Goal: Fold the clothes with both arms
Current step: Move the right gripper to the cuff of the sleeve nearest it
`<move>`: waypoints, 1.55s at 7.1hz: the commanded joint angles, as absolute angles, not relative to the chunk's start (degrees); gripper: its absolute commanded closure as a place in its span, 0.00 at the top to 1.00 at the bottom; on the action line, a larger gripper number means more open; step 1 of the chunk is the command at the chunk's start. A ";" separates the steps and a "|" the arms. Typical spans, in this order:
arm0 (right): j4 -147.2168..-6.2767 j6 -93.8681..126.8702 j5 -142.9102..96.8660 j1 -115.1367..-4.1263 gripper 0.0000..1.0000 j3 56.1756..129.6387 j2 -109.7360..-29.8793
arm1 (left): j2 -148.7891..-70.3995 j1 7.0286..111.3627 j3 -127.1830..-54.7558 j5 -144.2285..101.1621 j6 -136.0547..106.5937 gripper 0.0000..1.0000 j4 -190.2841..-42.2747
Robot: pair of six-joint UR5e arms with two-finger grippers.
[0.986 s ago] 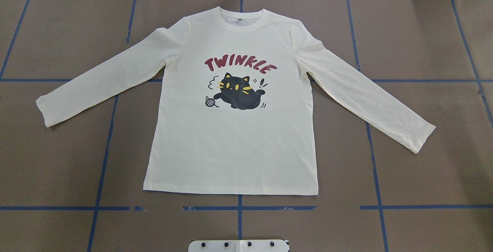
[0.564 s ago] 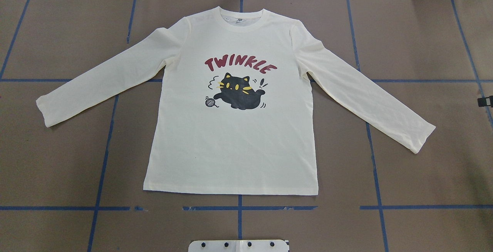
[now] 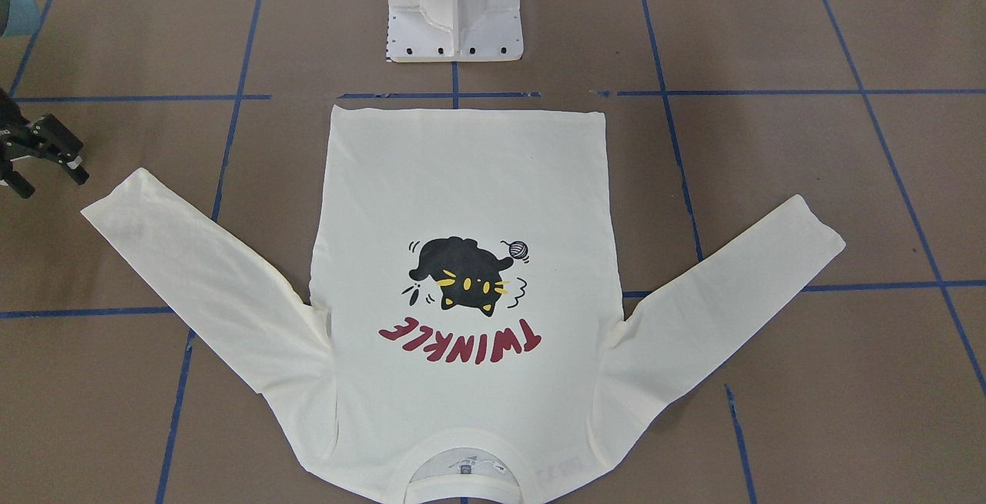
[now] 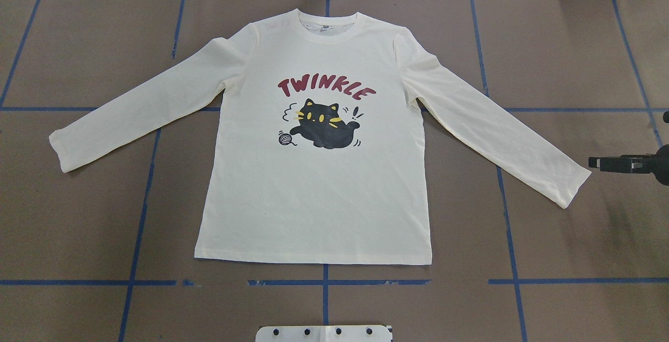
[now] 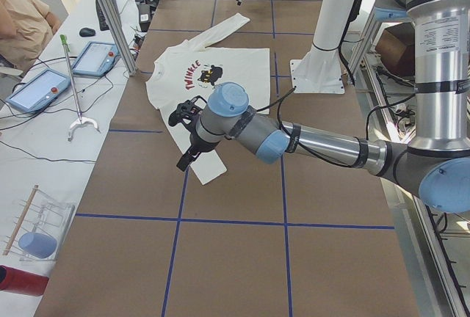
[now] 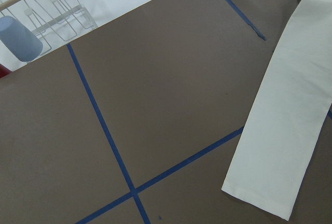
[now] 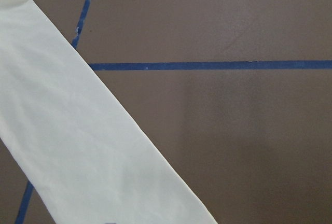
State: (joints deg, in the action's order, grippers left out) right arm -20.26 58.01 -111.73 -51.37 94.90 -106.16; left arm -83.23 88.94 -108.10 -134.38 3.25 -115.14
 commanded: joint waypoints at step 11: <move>-19.07 59.15 -108.98 -46.23 0.26 88.33 -103.27 | -83.23 88.95 -108.11 -134.38 3.34 1.00 -115.14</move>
State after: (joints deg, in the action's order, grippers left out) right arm -19.07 59.15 -108.89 -46.25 88.43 -103.27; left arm -83.23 88.94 -108.11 -134.38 3.34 -115.14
